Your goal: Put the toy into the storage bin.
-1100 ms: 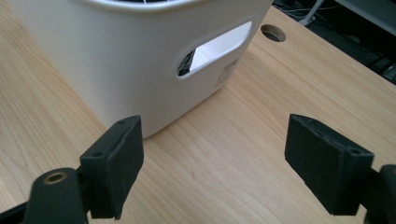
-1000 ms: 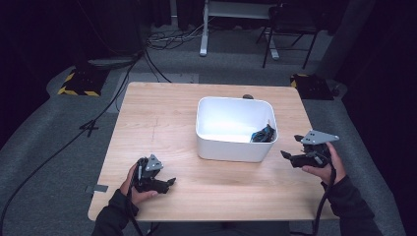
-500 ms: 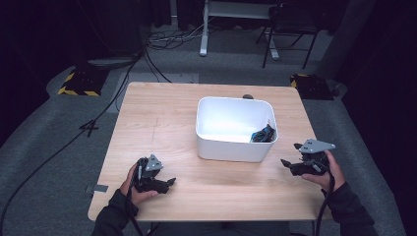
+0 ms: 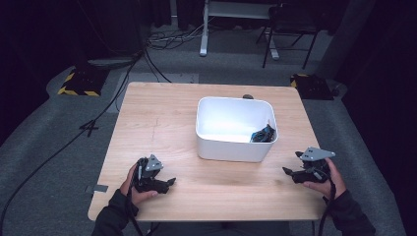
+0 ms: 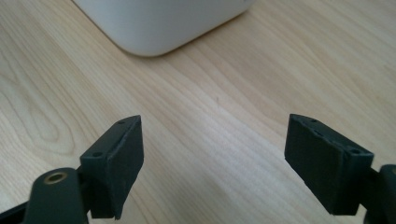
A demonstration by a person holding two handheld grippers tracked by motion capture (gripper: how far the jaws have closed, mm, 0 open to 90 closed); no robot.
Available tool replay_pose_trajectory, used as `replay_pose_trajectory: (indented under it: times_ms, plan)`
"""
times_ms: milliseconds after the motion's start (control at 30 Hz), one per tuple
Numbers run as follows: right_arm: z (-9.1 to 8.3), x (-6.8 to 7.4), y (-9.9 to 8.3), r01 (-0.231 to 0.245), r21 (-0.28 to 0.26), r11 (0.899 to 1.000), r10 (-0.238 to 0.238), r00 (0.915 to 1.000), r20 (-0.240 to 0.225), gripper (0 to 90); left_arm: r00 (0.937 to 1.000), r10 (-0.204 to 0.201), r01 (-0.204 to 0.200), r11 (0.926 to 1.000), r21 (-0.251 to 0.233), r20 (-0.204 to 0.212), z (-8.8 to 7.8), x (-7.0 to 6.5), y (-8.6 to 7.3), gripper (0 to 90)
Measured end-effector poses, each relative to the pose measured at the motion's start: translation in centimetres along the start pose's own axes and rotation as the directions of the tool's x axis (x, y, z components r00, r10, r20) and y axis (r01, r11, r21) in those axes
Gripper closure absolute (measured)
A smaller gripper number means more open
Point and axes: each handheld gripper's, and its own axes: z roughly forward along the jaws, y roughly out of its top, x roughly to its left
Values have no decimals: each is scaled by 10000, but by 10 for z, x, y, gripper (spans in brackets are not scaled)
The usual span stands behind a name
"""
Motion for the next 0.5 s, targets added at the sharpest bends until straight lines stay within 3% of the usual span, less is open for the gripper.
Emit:
replay_pose_trajectory:
  times_ms: [500]
  plan:
    - [5, 7, -30, -196, 521, 9984, 218, 9989, -418, 203, 10000, -7, 7, 10000, -2, 5, 0, 0, 0, 150]
